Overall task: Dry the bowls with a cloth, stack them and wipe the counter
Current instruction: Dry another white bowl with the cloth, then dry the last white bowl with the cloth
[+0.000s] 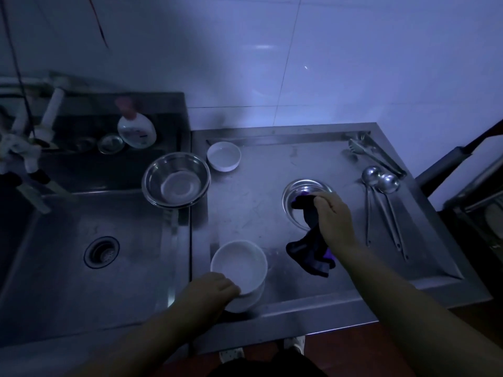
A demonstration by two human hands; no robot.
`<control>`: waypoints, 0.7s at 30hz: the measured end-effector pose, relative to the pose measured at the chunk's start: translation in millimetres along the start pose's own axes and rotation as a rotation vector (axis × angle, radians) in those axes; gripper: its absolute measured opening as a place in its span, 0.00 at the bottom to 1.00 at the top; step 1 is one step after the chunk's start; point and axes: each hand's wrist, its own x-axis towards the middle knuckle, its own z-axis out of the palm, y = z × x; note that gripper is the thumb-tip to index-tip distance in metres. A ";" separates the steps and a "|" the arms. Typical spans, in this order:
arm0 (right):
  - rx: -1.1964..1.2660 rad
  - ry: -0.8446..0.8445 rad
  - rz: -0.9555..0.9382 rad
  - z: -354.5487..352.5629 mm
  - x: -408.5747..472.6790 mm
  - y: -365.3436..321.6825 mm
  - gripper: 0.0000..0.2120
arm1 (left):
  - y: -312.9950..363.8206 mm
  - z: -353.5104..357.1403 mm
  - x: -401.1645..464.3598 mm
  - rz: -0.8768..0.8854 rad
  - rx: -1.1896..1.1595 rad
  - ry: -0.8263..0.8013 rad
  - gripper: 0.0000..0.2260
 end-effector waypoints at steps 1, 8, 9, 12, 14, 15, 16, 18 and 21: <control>-0.004 0.003 0.008 1.5 1.0 2.0 0.34 | -1.0 3.9 -1.6 0.031 0.019 -0.020 0.15; -0.023 0.037 0.046 5.3 8.2 27.1 0.24 | -6.7 16.2 -12.3 0.179 0.076 -0.028 0.06; -0.029 0.029 0.064 5.0 10.5 31.2 0.19 | -7.4 16.4 -12.2 0.189 0.075 -0.026 0.05; -0.030 -0.004 0.089 2.0 16.7 38.9 0.15 | -8.4 15.6 -8.2 0.178 0.089 -0.032 0.08; -0.033 -0.013 0.109 -0.2 20.7 39.1 0.16 | -7.8 11.7 -3.2 0.155 0.061 -0.011 0.08; -0.024 -0.011 0.127 -1.1 23.0 38.4 0.17 | -7.3 7.7 1.5 0.118 0.018 0.003 0.10; -0.005 -0.002 0.143 -2.0 25.2 37.6 0.18 | -7.8 3.2 7.6 0.065 -0.018 0.032 0.13; 0.024 0.008 0.166 -2.5 31.0 36.5 0.20 | -14.0 -5.8 26.0 -0.076 -0.062 0.134 0.16; 0.058 0.030 0.188 -2.6 45.7 41.3 0.18 | -36.3 -13.8 73.0 -0.366 -0.246 0.294 0.14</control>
